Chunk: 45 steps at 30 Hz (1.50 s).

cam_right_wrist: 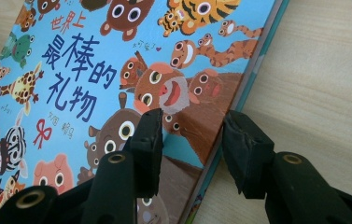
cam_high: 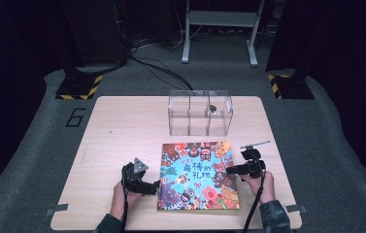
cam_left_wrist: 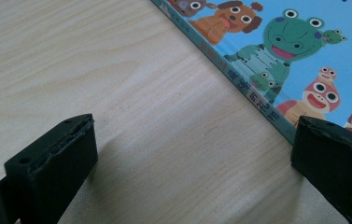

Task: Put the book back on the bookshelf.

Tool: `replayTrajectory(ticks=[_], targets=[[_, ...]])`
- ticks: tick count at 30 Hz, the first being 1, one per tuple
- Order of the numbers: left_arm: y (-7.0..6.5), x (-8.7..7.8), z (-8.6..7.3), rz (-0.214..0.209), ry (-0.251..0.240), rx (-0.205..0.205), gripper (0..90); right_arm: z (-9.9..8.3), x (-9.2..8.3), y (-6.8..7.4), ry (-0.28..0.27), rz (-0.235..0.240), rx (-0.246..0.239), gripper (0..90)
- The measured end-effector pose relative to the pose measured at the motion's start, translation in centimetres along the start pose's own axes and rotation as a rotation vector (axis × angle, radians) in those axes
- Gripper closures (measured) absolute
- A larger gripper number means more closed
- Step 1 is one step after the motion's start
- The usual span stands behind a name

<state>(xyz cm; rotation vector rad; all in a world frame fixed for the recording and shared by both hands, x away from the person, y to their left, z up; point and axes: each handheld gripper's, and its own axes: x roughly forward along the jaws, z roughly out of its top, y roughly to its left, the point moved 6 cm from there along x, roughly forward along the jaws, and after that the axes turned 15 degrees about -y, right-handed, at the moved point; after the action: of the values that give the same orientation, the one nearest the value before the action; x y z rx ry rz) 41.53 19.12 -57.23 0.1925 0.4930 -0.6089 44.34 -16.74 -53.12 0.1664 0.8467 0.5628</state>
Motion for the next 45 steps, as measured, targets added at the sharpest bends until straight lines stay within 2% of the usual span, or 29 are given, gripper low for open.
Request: replayTrajectory(ticks=[6,7,9,10,14,19,21,22,25,26,37,45], targets=[[0.0,0.0,0.0,0.0,0.0,0.0,0.2,0.4,-0.5,0.5,-0.005,-0.006,-0.004,58.2],[0.0,0.0,0.0,0.0,0.0,0.0,0.3,0.6,-0.6,0.6,-0.021,-0.007,-0.032,58.2],[0.0,0.0,0.0,0.001,-0.001,0.0,0.4,0.8,-1.0,0.8,-0.034,-0.003,-0.034,58.4],[0.0,0.0,0.0,0.001,-0.001,0.0,0.4,0.8,-1.2,1.0,-0.031,-0.007,-0.012,58.6],[0.0,0.0,0.0,0.001,-0.002,-0.001,0.4,1.1,-1.6,1.2,-0.048,0.0,-0.022,58.7],[0.0,0.0,0.0,-0.001,0.002,0.0,0.4,1.4,-1.9,1.5,-0.054,0.012,-0.013,58.6],[0.0,-0.1,0.0,-0.005,0.01,-0.001,0.4,1.6,-2.1,1.4,-0.066,0.031,-0.014,58.7],[0.0,0.0,0.0,0.001,-0.002,0.0,0.4,1.6,-2.1,1.5,-0.068,0.036,-0.011,58.6],[0.0,0.0,0.0,0.0,0.001,-0.002,0.5,1.7,-2.2,1.5,-0.072,0.038,-0.014,58.6],[0.0,-0.1,0.0,-0.006,0.01,-0.001,0.4,1.7,-2.2,1.7,-0.076,0.038,-0.001,58.6],[0.0,-0.1,0.0,-0.005,0.006,0.0,0.7,2.6,-2.8,2.1,-0.095,0.081,-0.004,58.6],[0.0,0.0,0.0,-0.002,-0.004,0.0,0.9,3.3,-2.5,2.9,-0.097,0.105,-0.008,57.9]])
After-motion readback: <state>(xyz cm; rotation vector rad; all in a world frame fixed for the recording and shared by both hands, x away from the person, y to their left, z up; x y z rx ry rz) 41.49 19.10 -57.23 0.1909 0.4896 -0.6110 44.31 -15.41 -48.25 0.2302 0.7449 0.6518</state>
